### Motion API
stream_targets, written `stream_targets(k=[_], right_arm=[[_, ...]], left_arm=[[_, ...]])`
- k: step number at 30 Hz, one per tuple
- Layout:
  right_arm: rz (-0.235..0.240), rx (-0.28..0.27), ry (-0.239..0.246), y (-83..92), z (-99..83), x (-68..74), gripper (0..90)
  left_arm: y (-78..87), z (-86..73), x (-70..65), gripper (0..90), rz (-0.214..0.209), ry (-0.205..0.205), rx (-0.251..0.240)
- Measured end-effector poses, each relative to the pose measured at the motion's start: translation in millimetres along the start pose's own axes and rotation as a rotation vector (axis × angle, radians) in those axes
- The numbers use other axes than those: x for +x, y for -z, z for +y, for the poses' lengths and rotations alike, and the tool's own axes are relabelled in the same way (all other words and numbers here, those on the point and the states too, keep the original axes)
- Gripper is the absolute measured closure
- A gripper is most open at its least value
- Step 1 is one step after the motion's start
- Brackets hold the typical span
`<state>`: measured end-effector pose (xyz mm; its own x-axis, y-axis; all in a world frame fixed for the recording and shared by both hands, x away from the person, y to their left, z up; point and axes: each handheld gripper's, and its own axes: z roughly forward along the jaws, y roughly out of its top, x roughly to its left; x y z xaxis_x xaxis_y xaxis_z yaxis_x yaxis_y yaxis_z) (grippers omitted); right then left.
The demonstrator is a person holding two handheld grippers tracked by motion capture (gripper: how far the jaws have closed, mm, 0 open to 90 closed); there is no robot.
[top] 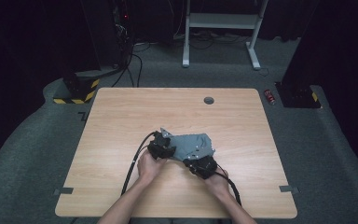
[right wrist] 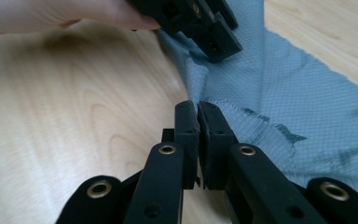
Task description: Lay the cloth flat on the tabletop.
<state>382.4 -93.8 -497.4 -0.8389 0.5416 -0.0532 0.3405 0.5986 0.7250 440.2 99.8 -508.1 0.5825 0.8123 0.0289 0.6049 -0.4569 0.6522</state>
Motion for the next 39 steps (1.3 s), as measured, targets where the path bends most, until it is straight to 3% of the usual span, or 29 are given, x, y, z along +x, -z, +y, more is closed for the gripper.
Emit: stream_targets(k=[4, 7, 8, 9, 10, 11, 12, 13, 15, 16, 18, 20, 21, 22, 23, 25, 26, 27, 30, 34, 35, 38, 39], right_arm=[[0.019, 0.001, -0.001, 5.7, -1.8, 0.4, 79.2], [-0.026, -0.023, -0.018, 16.3, -3.8, -4.8, 77.8], [-0.066, -0.032, -0.070, 23.4, -4.8, -12.8, 76.9], [-0.066, -0.032, -0.070, 23.4, -4.8, -12.8, 76.9], [-0.098, -0.033, -0.126, 25.9, -5.6, -24.2, 74.7], [-0.098, -0.033, -0.126, 25.9, -5.6, -24.2, 74.7], [-0.110, -0.015, -0.187, 22.6, -6.1, -35.1, 71.9], [-0.110, -0.007, -0.211, 19.4, -6.3, -39.6, 70.5], [-0.105, -0.002, -0.229, 16.6, -6.1, -42.0, 68.6], [-0.105, 0.018, -0.255, 6.6, -4.3, -47.7, 63.5], [-0.106, 0.021, -0.256, 3.3, -3.5, -49.4, 63.0], [-0.105, 0.037, -0.279, -8.8, 0.6, -54.1, 62.7], [-0.104, 0.044, -0.280, -11.4, 1.1, -55.2, 63.2], [-0.104, 0.044, -0.280, -11.4, 1.1, -55.2, 63.2], [-0.100, 0.062, -0.280, -18.2, 1.2, -57.5, 67.6], [-0.097, 0.072, -0.281, -20.1, 1.1, -57.2, 70.8], [-0.092, 0.094, -0.240, -24.7, -0.3, -55.9, 81.5], [-0.093, 0.096, -0.234, -24.6, -0.2, -54.6, 84.7], [-0.085, 0.084, -0.203, -22.9, -0.2, -52.6, 89.3], [-0.082, 0.052, -0.193, -15.9, 1.0, -48.7, 89.7], [-0.081, 0.018, -0.181, -5.5, 2.6, -43.9, 89.7], [-0.081, -0.004, -0.171, 2.9, 2.8, -40.2, 89.8], [-0.077, -0.027, -0.158, 13.1, 1.4, -35.3, 89.8]], left_arm=[[0.4, 0.9, -4.2, 80.7, -0.008, -0.043, 0.004], [0.9, 0.7, -3.0, 89.9, -0.036, -0.036, 0.005], [1.9, 0.1, -1.9, 90.0, -0.044, -0.035, 0.006], [1.9, 0.1, -1.9, 90.0, -0.044, -0.035, 0.006], [4.0, -0.3, -0.6, 90.0, -0.053, -0.039, 0.004], [4.0, -0.3, -0.6, 90.0, -0.053, -0.039, 0.004], [8.9, -0.8, 0.6, 90.0, -0.068, -0.034, -0.012], [10.9, -1.1, 0.6, 90.0, -0.076, -0.028, -0.020], [14.5, -1.3, 1.4, 90.0, -0.078, -0.035, -0.027], [18.5, -1.7, 2.1, 90.0, -0.071, -0.044, -0.032], [20.4, -2.2, 3.6, 90.0, -0.060, -0.042, -0.035], [22.4, -3.4, 11.5, 79.4, -0.009, -0.010, -0.052], [22.4, -3.4, 11.5, 74.5, -0.009, -0.010, -0.052], [22.2, -3.7, 15.8, 74.5, 0.017, 0.007, -0.055], [20.7, -3.8, 21.7, 62.3, 0.048, 0.032, -0.053], [19.8, -3.9, 25.9, 58.9, 0.070, 0.045, -0.049], [17.7, -4.5, 30.8, 51.8, 0.091, 0.073, -0.054], [17.7, -4.5, 30.8, 50.1, 0.091, 0.073, -0.054], [11.5, -5.7, 41.2, 46.6, 0.088, 0.142, -0.051], [7.1, -5.9, 43.0, 45.7, 0.076, 0.163, -0.062], [5.0, -5.9, 44.0, 45.6, 0.068, 0.168, -0.064], [1.0, -6.2, 45.6, 45.5, 0.057, 0.190, -0.072], [-2.1, -6.8, 47.5, 45.6, 0.033, 0.209, -0.069]])
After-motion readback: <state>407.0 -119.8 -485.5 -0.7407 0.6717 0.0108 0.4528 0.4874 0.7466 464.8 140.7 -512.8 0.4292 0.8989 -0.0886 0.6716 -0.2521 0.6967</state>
